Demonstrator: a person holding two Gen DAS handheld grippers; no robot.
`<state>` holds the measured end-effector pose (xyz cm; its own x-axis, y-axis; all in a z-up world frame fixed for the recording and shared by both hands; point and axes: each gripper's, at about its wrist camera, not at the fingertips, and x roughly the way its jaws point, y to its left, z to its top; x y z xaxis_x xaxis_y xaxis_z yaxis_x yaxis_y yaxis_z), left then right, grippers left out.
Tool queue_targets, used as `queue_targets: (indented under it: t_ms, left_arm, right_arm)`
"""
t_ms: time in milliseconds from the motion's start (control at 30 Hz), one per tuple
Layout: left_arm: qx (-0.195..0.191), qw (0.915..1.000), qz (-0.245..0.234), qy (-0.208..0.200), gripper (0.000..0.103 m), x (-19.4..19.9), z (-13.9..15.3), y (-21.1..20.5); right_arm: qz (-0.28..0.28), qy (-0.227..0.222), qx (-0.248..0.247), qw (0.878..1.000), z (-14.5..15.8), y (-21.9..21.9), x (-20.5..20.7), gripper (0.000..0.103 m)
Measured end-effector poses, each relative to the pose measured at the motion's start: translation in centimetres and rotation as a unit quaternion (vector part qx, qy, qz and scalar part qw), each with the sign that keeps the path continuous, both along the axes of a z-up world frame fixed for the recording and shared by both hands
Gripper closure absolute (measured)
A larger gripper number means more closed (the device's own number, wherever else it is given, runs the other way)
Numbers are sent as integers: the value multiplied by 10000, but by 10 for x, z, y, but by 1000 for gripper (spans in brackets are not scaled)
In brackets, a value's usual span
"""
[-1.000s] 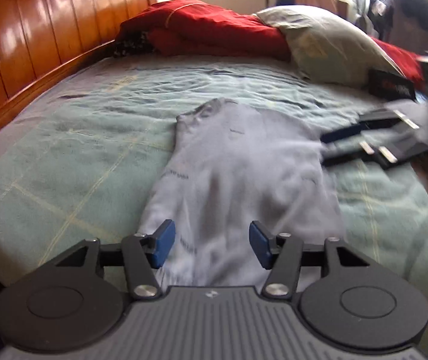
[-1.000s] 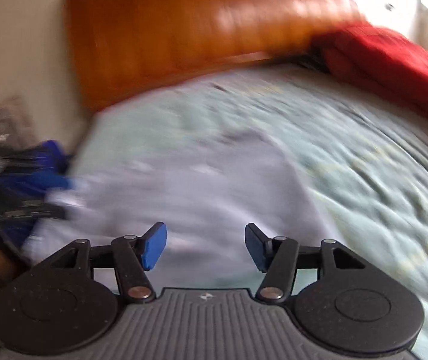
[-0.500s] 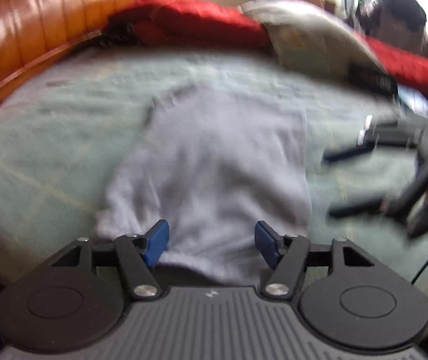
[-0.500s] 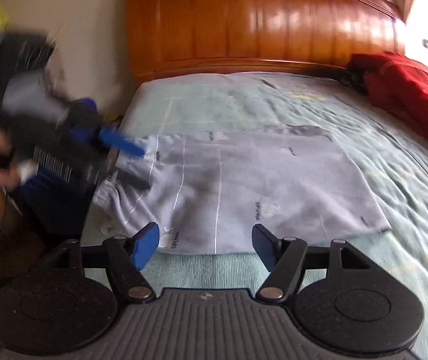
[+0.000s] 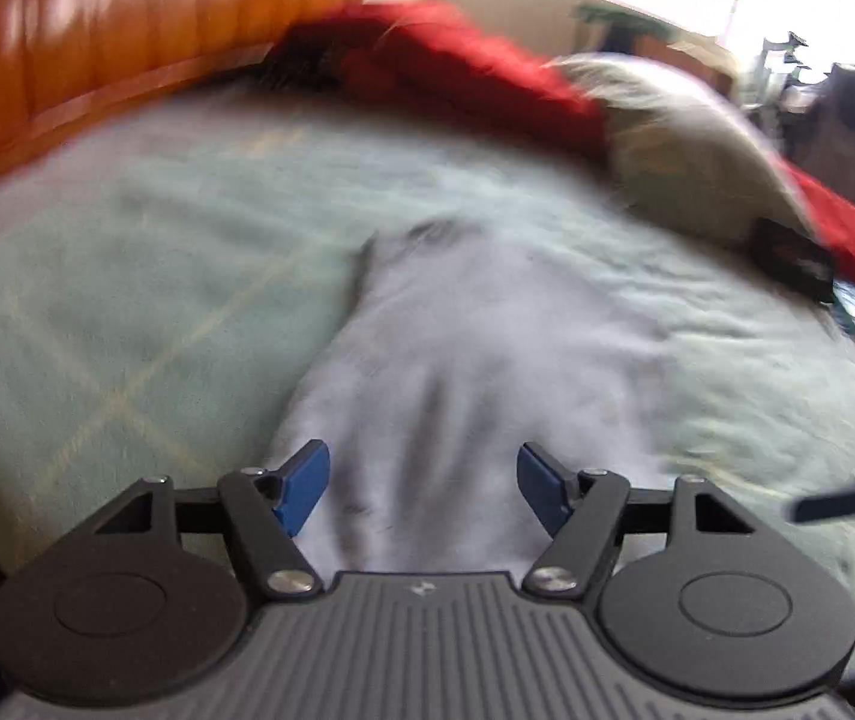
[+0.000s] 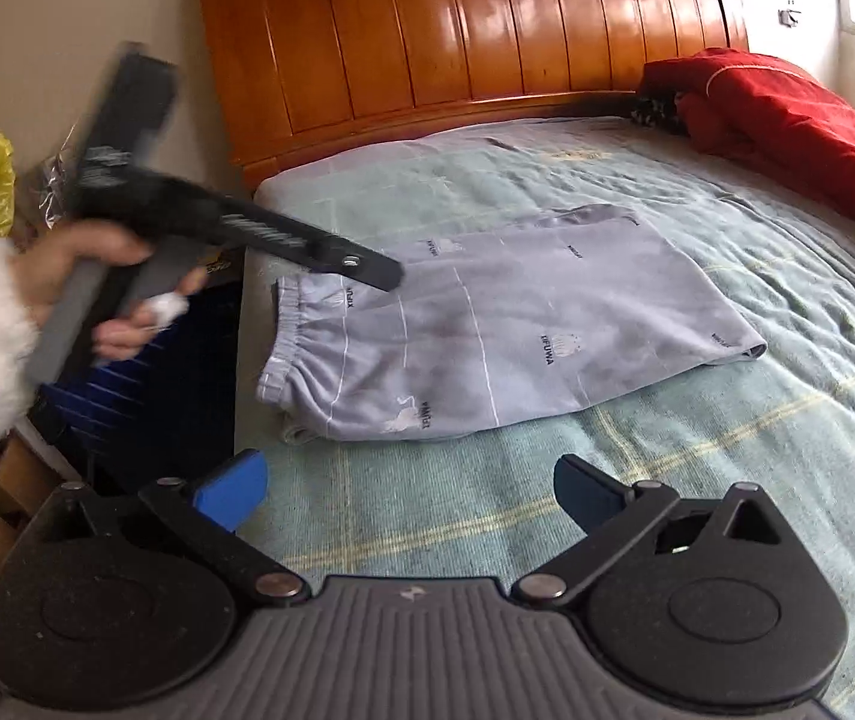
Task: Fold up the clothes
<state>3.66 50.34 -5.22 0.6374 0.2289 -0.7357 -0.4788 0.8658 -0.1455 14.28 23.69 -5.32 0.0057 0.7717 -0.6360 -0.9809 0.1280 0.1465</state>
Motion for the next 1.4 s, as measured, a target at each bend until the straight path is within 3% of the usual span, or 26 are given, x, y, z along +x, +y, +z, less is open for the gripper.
queue_targets:
  t_ms: [67,100,233,333,467,567,633,767,900,1033,1167,1233,1400]
  left_arm:
    - [-151,9992,306,202,34,2,-14,12]
    - [-229,9992,325,90,34,-1,-12,14]
    - [-350,9989,271,-147,36,-3,16,11]
    - [-516,9983,15,-276,32,16,39,8]
    - [-952,9941,-185,-484,32,63,51,15]
    - [-1523,9869,-154,-505,32,111,37,33]
    - [-1708,9844,-9,-417,32,142,22,43]
    - [-1679,9852,112,-334,32,188,-3,56]
    - [-1339,9884,571,-421,33,212,-20,68]
    - [-1255,9883,728,-480,33,212,-9,66]
    - [-865,9954,324,-239,32,188,17,44]
    - [-877,9961,-6,-22,29,165,26,32]
    - [-863,9936,-486,549,26,103,17,7]
  right_arm:
    - [-1,23,-24,10000,0,-1,0,0]
    - [-31,72,-40,10000,-1,-2,3,0]
    - [-125,342,-174,9992,-5,1,13,0]
    - [-135,559,-307,9979,-9,6,15,0]
    - [11,526,-255,9983,-10,5,12,0]
    - [59,458,-146,9988,-9,2,14,0]
    - [23,437,-102,9990,-11,0,18,0]
    - [-18,726,-127,9973,-24,-2,31,0]
    - [9,979,-104,9951,-28,-5,37,0]
    - [31,1120,-27,9937,-27,-8,40,0]
    - [-72,1031,1,9946,-22,-10,39,0]
    - [-55,980,35,9952,-19,-12,38,0]
    - [-30,886,49,9960,-18,-11,34,0]
